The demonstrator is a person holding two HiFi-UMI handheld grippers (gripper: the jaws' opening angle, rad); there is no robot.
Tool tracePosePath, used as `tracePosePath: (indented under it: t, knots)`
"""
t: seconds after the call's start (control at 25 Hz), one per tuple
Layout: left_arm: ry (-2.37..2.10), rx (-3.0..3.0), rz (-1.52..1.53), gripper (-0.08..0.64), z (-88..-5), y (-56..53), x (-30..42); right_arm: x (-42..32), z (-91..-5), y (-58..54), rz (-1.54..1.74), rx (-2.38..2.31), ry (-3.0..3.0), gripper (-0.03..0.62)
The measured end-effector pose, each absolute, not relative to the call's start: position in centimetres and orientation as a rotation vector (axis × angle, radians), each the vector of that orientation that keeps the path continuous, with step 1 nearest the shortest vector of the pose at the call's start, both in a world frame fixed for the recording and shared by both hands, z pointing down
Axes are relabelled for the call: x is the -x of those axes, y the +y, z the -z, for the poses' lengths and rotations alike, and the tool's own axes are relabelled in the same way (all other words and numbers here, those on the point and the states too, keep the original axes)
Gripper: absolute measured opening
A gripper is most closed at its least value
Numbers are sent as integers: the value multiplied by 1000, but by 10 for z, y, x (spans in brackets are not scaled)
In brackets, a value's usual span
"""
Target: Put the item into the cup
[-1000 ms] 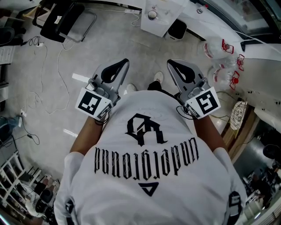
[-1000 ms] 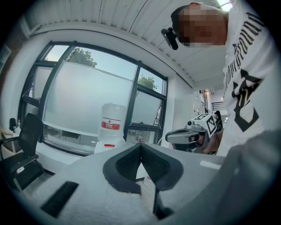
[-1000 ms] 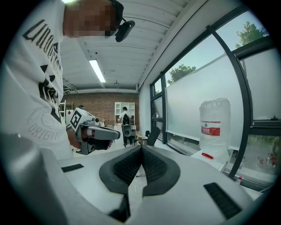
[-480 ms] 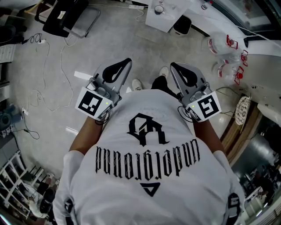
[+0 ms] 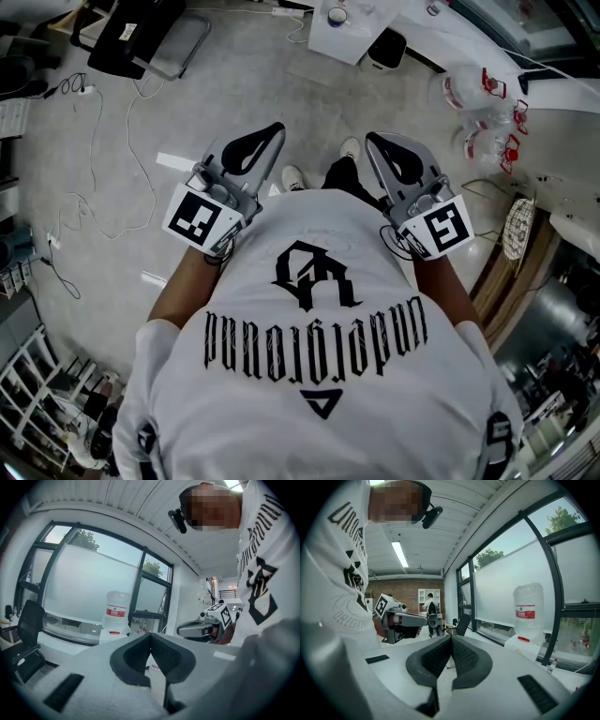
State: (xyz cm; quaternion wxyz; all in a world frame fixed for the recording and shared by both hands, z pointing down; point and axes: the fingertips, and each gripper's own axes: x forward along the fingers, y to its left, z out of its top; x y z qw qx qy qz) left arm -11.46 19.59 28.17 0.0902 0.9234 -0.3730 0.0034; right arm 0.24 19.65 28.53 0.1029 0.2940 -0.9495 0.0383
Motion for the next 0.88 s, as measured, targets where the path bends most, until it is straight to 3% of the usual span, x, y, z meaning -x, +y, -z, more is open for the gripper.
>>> tracePosePath:
  t: [0.88]
  knots:
    - [-1098,-2740,5,12,-280,190,110,-6,-280,192,-93,-869,-2800,15]
